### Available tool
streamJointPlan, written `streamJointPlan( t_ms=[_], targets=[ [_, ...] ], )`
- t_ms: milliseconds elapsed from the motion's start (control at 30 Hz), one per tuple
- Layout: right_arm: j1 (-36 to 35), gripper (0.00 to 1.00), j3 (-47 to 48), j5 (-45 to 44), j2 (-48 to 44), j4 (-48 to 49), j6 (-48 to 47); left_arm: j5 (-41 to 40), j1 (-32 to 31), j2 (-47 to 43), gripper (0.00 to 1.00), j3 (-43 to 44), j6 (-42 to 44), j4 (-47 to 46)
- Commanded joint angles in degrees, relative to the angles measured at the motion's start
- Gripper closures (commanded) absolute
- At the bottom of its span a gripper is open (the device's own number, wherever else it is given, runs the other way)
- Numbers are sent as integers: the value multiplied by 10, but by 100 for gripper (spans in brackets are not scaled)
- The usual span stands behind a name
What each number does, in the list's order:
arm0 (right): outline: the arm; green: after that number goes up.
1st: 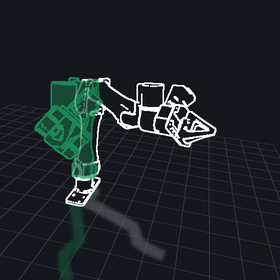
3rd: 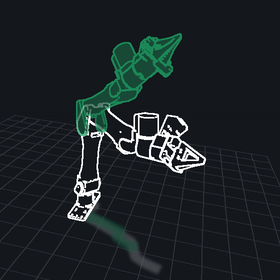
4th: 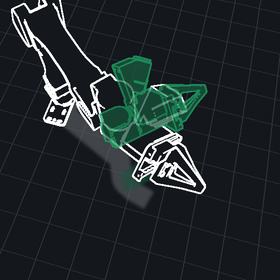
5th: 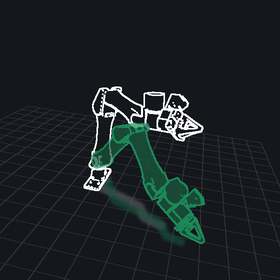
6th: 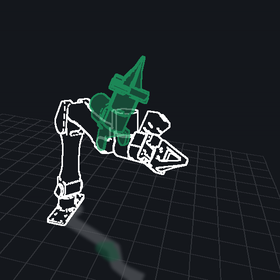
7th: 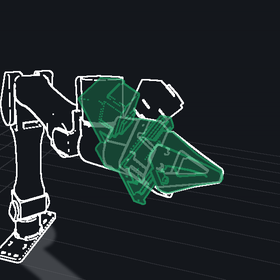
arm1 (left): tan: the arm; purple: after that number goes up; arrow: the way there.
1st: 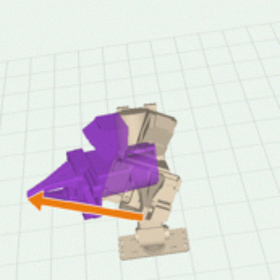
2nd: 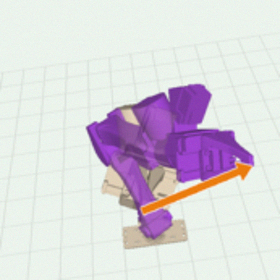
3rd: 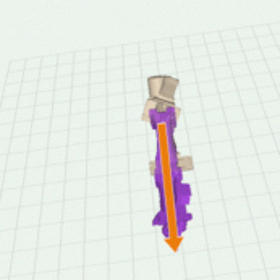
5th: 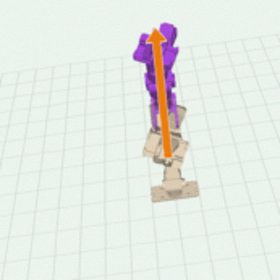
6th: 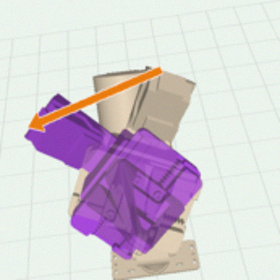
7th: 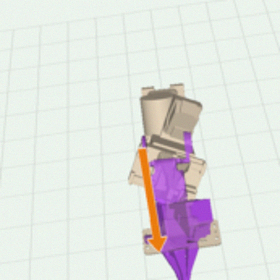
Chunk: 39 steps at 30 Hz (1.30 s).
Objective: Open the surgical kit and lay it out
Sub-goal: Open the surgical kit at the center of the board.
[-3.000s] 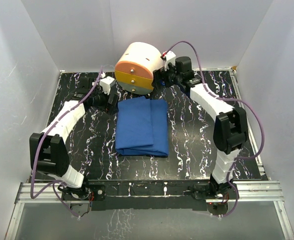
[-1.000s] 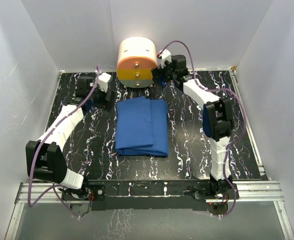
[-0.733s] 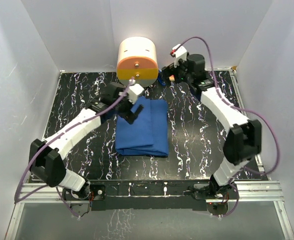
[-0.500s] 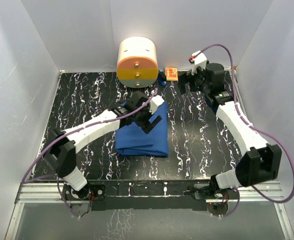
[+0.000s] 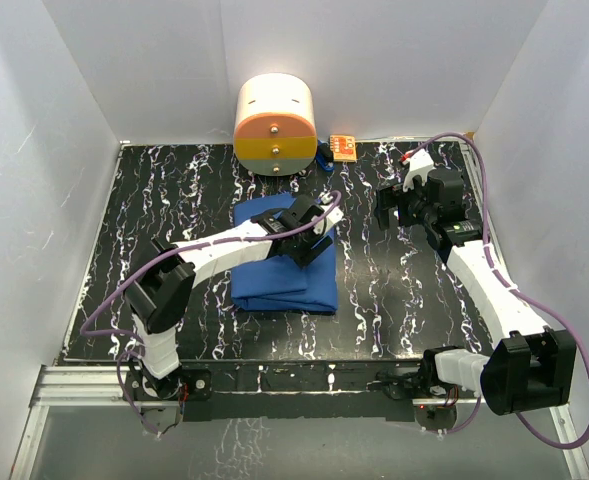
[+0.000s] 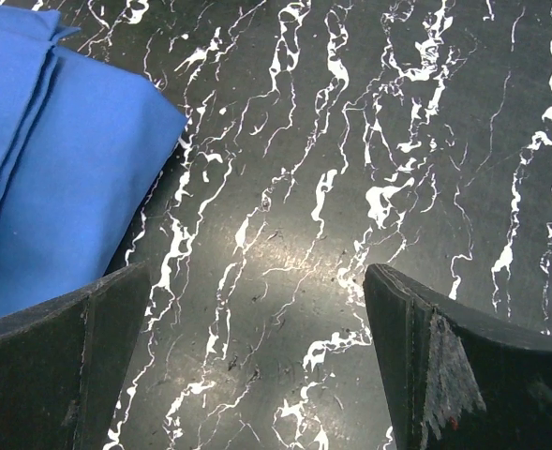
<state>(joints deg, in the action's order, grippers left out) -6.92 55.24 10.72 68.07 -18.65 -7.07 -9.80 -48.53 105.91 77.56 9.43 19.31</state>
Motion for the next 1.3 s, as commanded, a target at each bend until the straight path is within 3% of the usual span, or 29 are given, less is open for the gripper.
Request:
streamJointPlan(
  t_ms=[0,200,400,767,1000,1100,1267],
  targets=[
    [9,2,-4,25,-16,43,19,-40,5,-40,39,-25,9,10],
    [12,2,-3,42,-16,44,25,-36,23,-57,59,-44,13,14],
    [11,2,0,36,-11,47,12,3,46,-90,100,-44,5,19],
    [11,2,19,74,24,42,11,137,120,-175,100,-58,-16,6],
    [11,2,36,60,28,37,27,106,70,-99,42,-13,-42,36],
    [11,2,36,41,23,35,27,94,49,-68,34,-1,-43,39],
    [11,2,27,45,18,34,32,71,34,-31,30,17,-31,41]
  ],
)
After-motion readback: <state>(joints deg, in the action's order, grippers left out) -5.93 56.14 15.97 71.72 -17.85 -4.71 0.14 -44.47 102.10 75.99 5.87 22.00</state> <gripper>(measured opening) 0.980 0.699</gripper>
